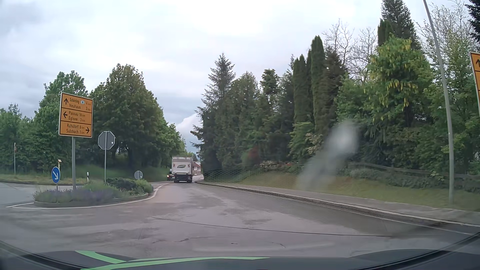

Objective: Follow the waypoints while adhering to traffic rules and regulations

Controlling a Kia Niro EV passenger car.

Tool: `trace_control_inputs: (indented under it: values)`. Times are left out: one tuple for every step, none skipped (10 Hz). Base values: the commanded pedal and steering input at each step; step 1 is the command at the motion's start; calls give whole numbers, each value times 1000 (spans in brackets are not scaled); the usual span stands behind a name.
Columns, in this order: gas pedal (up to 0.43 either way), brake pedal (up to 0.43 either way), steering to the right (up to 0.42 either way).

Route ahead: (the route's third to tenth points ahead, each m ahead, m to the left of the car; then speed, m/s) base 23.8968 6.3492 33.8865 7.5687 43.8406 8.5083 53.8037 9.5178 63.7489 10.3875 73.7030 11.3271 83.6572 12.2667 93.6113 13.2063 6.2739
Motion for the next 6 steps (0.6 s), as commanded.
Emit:
trace_control_inputs:
  values:
    - [390,0,-106]
    - [390,0,-106]
    - [390,0,-100]
    - [378,0,-90]
    - [339,0,-79]
    - [287,0,-77]
